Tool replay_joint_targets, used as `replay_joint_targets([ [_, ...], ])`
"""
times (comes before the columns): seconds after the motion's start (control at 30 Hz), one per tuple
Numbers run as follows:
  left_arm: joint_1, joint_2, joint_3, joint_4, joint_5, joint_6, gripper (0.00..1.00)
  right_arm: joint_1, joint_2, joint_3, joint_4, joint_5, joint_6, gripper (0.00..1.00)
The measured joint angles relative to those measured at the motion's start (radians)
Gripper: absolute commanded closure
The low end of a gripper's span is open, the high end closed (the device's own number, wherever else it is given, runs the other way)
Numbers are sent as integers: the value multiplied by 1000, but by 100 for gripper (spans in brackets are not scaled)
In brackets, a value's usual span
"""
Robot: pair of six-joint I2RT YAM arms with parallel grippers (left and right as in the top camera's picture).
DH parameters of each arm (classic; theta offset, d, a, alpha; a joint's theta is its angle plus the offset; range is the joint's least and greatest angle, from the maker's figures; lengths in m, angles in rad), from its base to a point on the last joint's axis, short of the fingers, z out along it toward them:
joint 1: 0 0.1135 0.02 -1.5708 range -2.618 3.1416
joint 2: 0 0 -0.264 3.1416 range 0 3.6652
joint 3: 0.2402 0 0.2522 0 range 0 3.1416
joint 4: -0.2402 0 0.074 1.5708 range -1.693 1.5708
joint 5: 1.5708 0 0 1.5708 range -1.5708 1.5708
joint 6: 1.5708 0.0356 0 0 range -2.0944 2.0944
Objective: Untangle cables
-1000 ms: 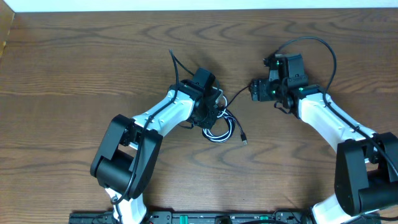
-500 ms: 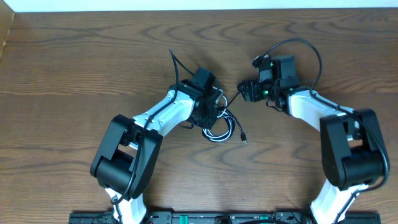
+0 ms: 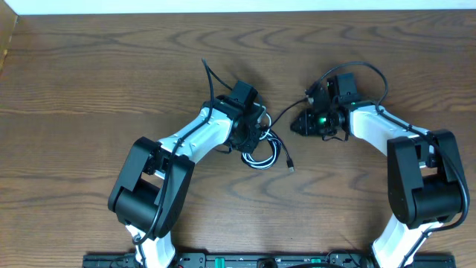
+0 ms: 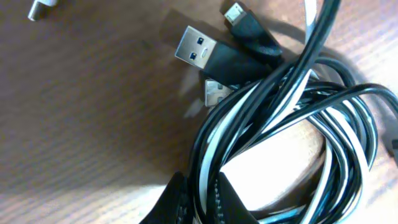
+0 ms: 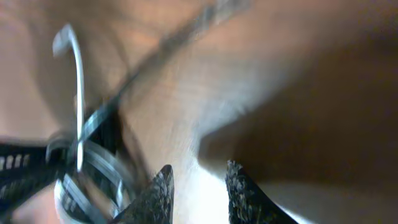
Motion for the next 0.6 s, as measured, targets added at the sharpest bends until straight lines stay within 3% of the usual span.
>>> replay_joint_targets([
  [0.23, 0, 0, 0, 14, -18, -16, 93, -1, 0, 3, 1, -79, 17, 66],
  [0.47, 0, 0, 0, 14, -17, -15, 93, -1, 0, 40, 277, -117, 110, 82],
  [0.6, 0, 0, 0, 13, -7, 10, 93, 10, 0, 45, 346, -42, 146, 85],
])
